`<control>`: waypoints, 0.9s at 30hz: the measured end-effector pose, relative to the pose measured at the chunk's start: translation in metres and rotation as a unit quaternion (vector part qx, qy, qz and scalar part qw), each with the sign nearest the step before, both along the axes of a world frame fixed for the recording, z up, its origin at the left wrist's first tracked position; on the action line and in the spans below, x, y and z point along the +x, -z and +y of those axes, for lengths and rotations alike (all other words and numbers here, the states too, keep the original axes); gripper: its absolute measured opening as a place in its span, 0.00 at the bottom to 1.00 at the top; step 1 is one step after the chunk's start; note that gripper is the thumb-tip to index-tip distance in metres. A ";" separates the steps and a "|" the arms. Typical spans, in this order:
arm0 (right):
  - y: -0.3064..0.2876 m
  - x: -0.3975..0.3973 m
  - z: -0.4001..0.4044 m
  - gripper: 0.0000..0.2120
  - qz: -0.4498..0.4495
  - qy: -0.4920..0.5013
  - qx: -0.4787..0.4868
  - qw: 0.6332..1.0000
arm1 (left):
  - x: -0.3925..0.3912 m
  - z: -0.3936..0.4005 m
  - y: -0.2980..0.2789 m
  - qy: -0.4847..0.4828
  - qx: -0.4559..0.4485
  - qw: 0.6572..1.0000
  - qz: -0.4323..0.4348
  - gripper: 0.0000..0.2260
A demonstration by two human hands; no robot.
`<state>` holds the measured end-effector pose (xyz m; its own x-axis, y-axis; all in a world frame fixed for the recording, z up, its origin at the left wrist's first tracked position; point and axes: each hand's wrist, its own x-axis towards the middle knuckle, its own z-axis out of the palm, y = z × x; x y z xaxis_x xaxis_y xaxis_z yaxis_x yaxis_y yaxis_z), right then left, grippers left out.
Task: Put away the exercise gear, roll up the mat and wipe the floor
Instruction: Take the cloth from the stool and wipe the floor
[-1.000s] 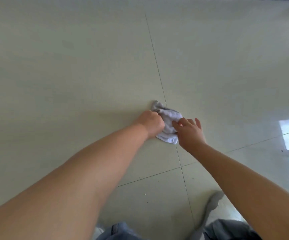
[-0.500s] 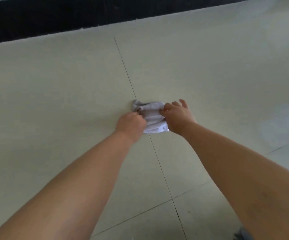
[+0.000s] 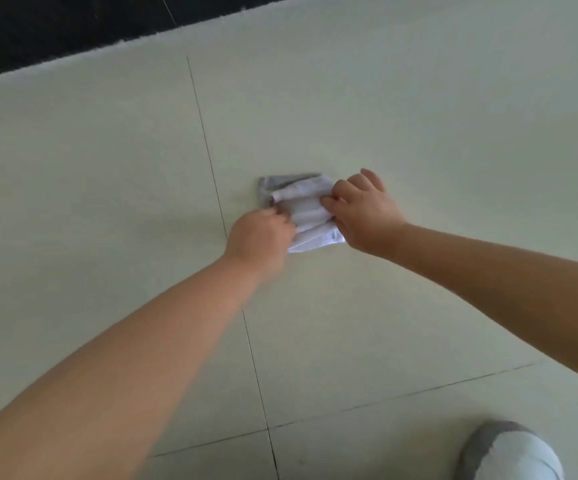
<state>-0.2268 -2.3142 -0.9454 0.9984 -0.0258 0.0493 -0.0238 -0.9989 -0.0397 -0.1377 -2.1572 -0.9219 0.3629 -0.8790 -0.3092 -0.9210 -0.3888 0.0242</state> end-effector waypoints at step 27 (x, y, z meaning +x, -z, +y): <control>0.010 -0.033 -0.068 0.14 -0.020 0.114 0.082 0.990 | -0.021 -0.071 0.012 -0.002 -0.151 0.989 -0.003 0.15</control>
